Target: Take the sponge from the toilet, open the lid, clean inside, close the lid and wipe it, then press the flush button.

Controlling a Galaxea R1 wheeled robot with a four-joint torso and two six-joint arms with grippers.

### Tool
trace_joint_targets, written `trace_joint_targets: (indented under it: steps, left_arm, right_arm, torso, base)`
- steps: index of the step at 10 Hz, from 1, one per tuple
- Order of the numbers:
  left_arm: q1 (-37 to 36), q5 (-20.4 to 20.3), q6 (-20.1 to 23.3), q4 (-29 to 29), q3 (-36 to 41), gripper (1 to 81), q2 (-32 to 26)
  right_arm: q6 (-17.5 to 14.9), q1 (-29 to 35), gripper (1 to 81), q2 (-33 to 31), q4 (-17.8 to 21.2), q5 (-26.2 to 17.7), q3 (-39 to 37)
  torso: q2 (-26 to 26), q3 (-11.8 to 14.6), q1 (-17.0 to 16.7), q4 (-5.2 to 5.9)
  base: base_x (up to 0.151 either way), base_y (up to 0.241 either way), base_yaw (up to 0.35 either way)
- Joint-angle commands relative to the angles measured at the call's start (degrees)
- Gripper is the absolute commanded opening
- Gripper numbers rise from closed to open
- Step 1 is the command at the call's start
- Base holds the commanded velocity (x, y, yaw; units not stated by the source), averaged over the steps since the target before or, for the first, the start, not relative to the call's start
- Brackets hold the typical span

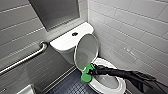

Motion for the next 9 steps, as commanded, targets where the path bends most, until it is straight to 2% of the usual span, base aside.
trace_joint_targets:
  steps: [1, 3, 5, 6, 9]
  left_arm:
    - [1.58, 4.43, -0.02, 0.17, 0.91, 81.1, -0.02]
    - [1.58, 4.43, -0.02, 0.26, 0.91, 81.1, -0.02]
    - [1.58, 4.61, -0.02, 0.34, 0.91, 81.1, -0.02]
    - [1.58, 4.43, -0.02, 0.43, 0.91, 81.1, -0.11]
    - [1.58, 4.43, -0.02, 0.34, 0.91, 81.1, -0.11]
  right_arm:
    - [0.45, 0.47, 1.0, 3.58, -4.20, -3.47, 0.60]
    - [0.54, -1.65, 1.0, 0.71, -5.44, -4.07, 3.62]
    - [0.72, -1.56, 1.0, -6.17, -5.79, -4.26, 13.60]
    - [1.85, -1.65, 1.0, -9.49, -5.88, -4.26, 17.36]
    - [2.30, -2.27, 1.0, -14.60, -5.97, -4.26, 21.51]
  torso:
    - [0.00, 0.00, 0.00, 0.00]
    - [-0.02, 0.02, 0.00, 0.00]
    - [-0.02, 0.02, 0.00, 0.00]
    - [-0.02, 0.02, 0.00, 0.00]
    - [-0.02, 0.02, 0.00, 0.00]
  base:
    - [0.000, 0.000, 0.000]
    - [0.000, 0.000, 0.000]
    - [0.000, 0.000, 0.000]
    - [0.000, 0.000, 0.000]
    - [0.000, 0.000, 0.000]
